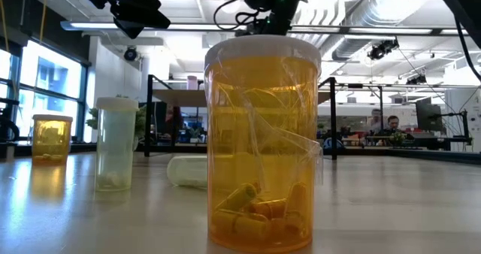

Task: Pick and place medicine bottles onto shelf by color
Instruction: Put the top transparent pill bottle on the shelf

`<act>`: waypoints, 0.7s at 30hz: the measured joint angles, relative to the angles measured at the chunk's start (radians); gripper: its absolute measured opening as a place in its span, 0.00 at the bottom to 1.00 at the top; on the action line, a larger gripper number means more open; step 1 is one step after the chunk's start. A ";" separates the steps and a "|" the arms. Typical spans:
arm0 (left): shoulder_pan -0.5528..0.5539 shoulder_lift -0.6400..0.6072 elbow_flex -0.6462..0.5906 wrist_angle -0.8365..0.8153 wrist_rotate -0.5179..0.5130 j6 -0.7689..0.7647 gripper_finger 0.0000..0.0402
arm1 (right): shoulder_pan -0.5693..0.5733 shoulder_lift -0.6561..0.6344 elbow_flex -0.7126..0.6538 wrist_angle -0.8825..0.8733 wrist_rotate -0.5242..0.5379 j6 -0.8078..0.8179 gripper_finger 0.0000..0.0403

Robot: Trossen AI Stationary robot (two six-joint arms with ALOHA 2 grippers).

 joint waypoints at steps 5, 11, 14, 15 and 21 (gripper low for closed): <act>0.000 0.000 0.000 0.000 0.000 0.000 0.43 | 0.003 0.004 0.000 -0.005 -0.014 -0.011 0.30; 0.000 0.000 0.000 0.000 0.000 0.000 0.43 | 0.010 0.004 0.000 -0.015 -0.022 -0.027 0.30; 0.000 0.000 0.000 0.000 0.000 0.000 0.43 | 0.010 0.004 0.000 -0.016 -0.025 -0.038 0.30; 0.000 0.000 0.000 0.000 0.000 0.000 0.43 | 0.011 0.004 0.000 -0.017 -0.029 -0.046 0.30; 0.000 0.000 0.000 0.000 0.000 0.000 0.43 | 0.016 0.004 0.000 -0.022 -0.045 -0.049 0.31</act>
